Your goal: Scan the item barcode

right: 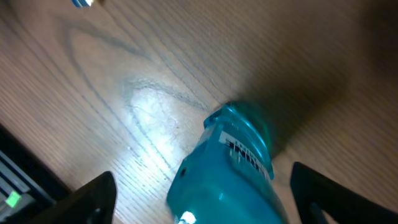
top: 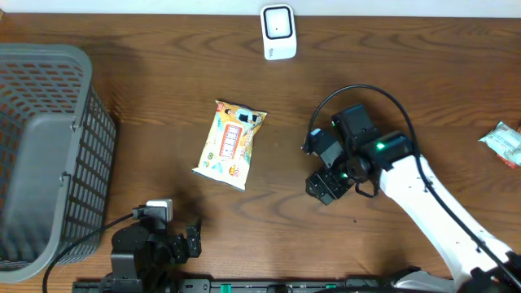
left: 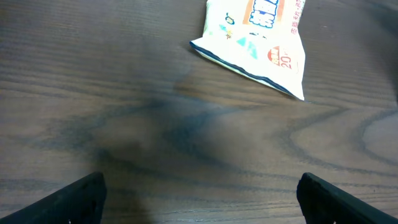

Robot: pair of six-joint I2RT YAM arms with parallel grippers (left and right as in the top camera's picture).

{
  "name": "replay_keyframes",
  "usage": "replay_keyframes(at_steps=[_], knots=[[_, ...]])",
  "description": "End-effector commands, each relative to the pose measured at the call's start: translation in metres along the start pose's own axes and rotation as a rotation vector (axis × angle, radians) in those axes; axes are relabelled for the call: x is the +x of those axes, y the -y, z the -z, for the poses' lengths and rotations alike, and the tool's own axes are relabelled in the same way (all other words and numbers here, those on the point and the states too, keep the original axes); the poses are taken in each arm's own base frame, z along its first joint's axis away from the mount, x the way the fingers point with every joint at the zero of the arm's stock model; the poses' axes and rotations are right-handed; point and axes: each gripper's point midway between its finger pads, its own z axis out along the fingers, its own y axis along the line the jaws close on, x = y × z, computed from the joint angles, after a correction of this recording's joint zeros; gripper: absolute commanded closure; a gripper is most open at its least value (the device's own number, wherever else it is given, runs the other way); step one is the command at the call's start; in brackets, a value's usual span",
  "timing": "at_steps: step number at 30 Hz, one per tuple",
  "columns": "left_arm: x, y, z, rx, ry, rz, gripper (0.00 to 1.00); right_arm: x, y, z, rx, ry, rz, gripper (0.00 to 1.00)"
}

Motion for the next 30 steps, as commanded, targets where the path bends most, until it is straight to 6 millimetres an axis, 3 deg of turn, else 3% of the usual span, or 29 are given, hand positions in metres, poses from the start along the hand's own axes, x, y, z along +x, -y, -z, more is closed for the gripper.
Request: replay_keyframes(at_steps=[1,6,10,16,20,25,30], knots=[[0.01,-0.002,-0.003,-0.006,-0.037,0.01,0.02,0.006,0.0,-0.014,-0.014,-0.051,0.029,0.28],[0.01,-0.002,-0.003,-0.006,-0.037,0.01,0.02,0.01,0.003,-0.024,-0.016,-0.088,0.018,0.49],[0.01,-0.002,-0.003,-0.006,-0.037,0.01,0.02,0.01,0.011,-0.025,0.025,-0.094,0.02,0.74],[0.01,-0.002,-0.003,-0.006,-0.038,0.011,0.02,0.006,0.012,-0.025,0.03,-0.075,-0.036,0.9],[0.01,-0.002,-0.003,-0.006,-0.038,0.011,0.02,-0.015,0.003,-0.019,-0.021,0.014,-0.074,0.94],[0.011,-0.002,-0.003,-0.007,-0.039,0.011,0.02,-0.059,-0.027,0.019,-0.223,0.218,-0.037,0.94],[0.011,-0.002,-0.003,-0.007,-0.039,0.011,0.02,-0.087,-0.048,0.051,-0.437,0.398,0.017,0.95]])
